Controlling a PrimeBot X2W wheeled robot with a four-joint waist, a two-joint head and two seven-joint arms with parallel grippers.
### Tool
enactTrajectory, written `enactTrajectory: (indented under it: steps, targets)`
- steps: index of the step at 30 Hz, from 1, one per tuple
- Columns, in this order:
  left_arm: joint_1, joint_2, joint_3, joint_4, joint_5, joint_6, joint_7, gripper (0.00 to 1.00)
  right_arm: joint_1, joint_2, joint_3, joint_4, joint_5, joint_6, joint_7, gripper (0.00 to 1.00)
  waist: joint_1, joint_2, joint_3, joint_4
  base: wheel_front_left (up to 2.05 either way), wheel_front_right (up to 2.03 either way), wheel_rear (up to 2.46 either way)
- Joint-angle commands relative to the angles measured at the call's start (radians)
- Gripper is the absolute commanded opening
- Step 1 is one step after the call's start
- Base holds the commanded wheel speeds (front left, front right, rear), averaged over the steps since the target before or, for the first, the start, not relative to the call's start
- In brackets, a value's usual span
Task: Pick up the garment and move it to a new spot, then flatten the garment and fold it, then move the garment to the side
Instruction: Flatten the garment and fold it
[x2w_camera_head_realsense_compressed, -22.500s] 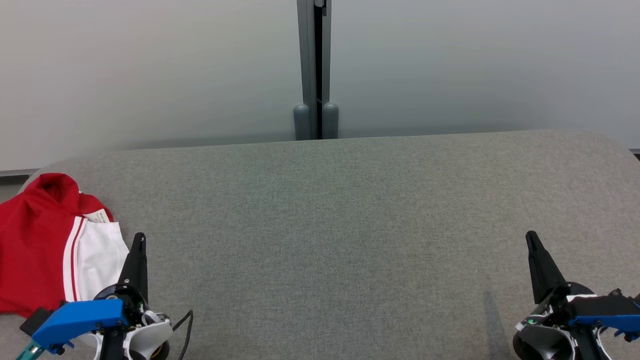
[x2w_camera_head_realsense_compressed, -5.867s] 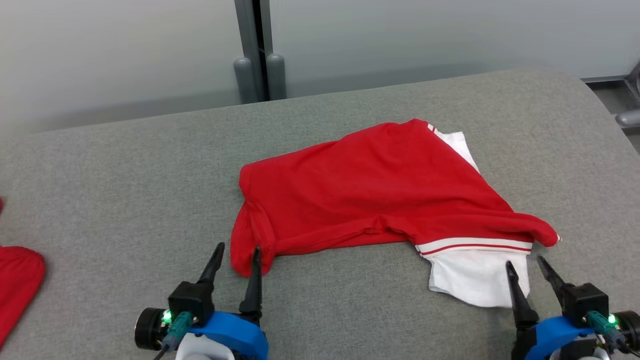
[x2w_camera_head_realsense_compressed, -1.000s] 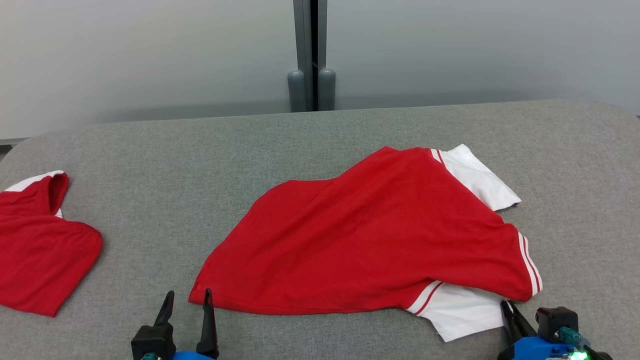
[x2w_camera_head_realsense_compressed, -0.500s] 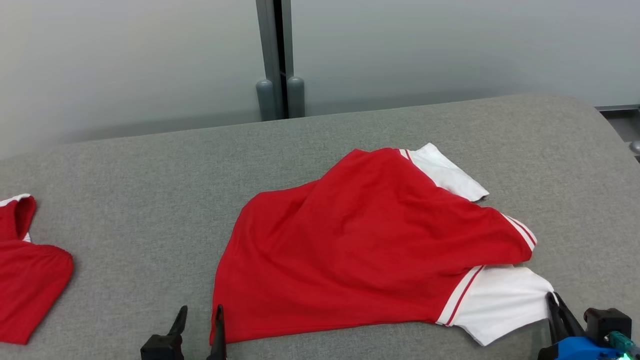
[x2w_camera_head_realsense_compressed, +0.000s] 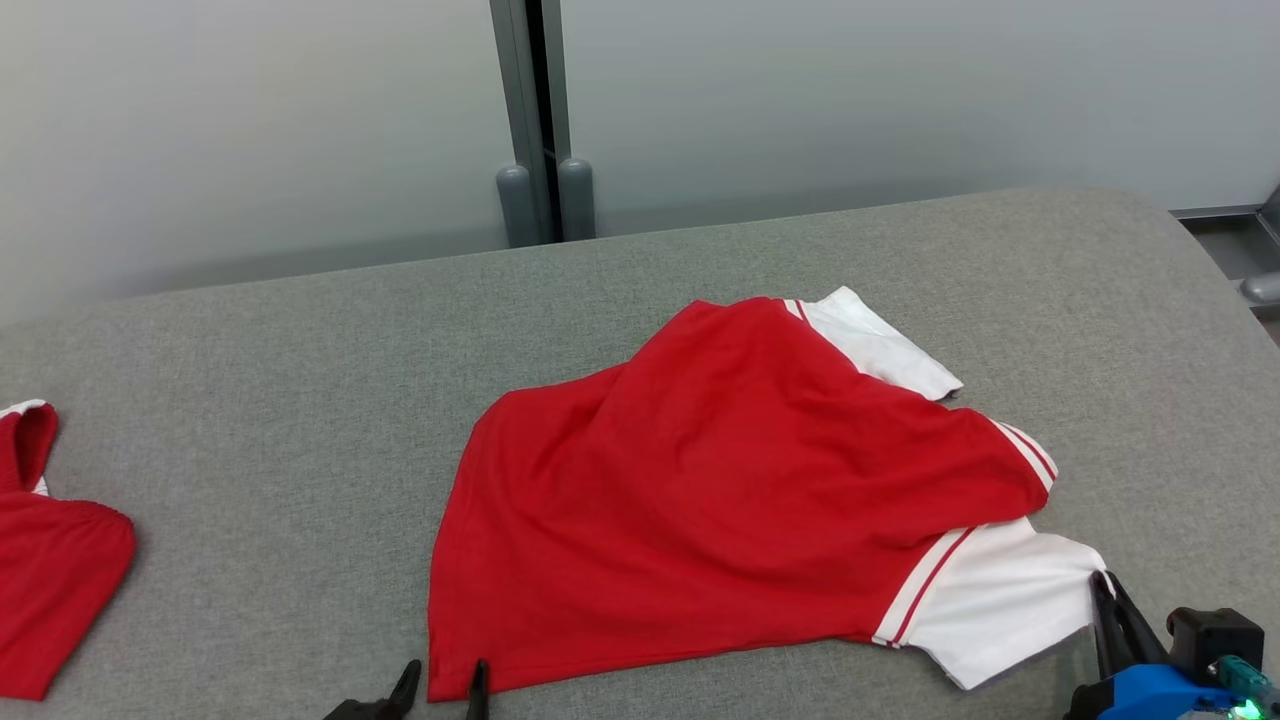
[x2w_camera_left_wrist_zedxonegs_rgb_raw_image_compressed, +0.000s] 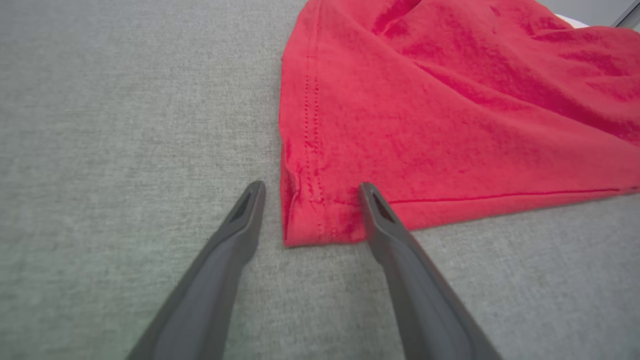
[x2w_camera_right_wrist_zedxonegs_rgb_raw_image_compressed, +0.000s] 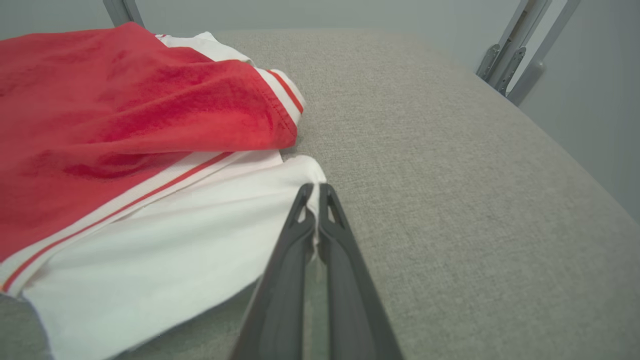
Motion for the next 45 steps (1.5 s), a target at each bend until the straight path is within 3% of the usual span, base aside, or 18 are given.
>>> enactTrajectory:
  steps: [1,5,6,7,8,13,18,22,29,34,39,45]
  targets:
    - [-0.017,0.001,-0.011,0.025,-0.001,-0.003,0.001,1.0,-0.012,0.002,0.002,-0.009,0.003,-0.002,0.0,0.0,0.0,-0.0001,0.001,0.001,0.0,0.0,0.0]
    - [-0.039,0.001,-0.021,0.032,-0.002,-0.005,0.0,1.0,-0.022,-0.001,0.015,-0.017,-0.001,-0.002,0.0,0.0,0.0,-0.0001,0.008,-0.001,0.0,0.0,0.0]
    - [-0.042,0.001,-0.024,0.035,-0.001,-0.007,0.0,0.56,-0.024,-0.002,0.016,-0.02,0.0,-0.002,0.0,0.0,0.0,-0.0001,0.009,-0.002,0.0,0.0,0.0]
    - [-0.044,0.001,-0.027,0.039,0.005,-0.008,0.0,0.02,-0.026,-0.002,0.017,-0.021,0.002,-0.002,0.0,0.0,0.0,-0.0001,0.01,-0.004,0.0,0.0,0.0]
    - [-0.044,0.001,-0.03,0.048,0.005,-0.011,0.001,0.0,-0.027,-0.003,0.017,-0.022,0.004,-0.002,0.0,0.0,0.0,-0.0001,0.011,-0.005,0.0,0.0,0.0]
    - [-0.051,0.0,-0.034,0.022,0.011,-0.018,0.0,0.0,-0.042,-0.002,0.013,-0.066,0.03,-0.002,0.0,0.0,0.0,-0.0001,0.002,0.0,0.0,0.0,0.0]
    - [-0.07,0.001,0.015,-0.145,0.013,-0.024,-0.001,0.0,-0.074,-0.004,0.048,-0.203,0.106,-0.002,-0.001,0.0,0.0,-0.0001,-0.024,0.009,0.0,0.0,0.0]
    - [-0.14,0.021,0.061,-0.285,0.038,-0.03,-0.002,0.0,-0.145,-0.045,0.074,-0.34,0.166,-0.002,0.0,0.0,0.0,-0.0001,-0.054,0.019,0.0,0.0,0.0]
    - [-0.366,0.128,0.102,-0.49,0.049,-0.039,0.002,0.0,-0.338,-0.116,0.075,-0.532,0.292,-0.001,0.005,0.0,0.0,-0.0001,-0.088,0.034,0.0,0.0,0.0]
    - [-0.504,0.199,0.148,-0.623,0.014,-0.04,0.096,0.0,-0.493,-0.137,0.069,-0.653,0.369,-0.001,0.083,0.0,0.0,-0.0001,-0.081,0.041,0.0,0.0,0.0]
    - [-0.631,0.234,0.177,-0.613,-0.017,-0.027,0.222,0.0,-0.627,-0.149,0.102,-0.646,0.361,-0.001,0.185,0.0,0.0,-0.0001,-0.001,0.055,0.0,0.0,0.0]
    - [-0.808,0.232,0.176,-0.465,-0.01,-0.001,0.248,0.0,-0.824,-0.145,0.197,-0.487,0.29,-0.001,0.226,0.0,0.0,-0.0001,0.161,0.077,0.0,0.0,0.0]
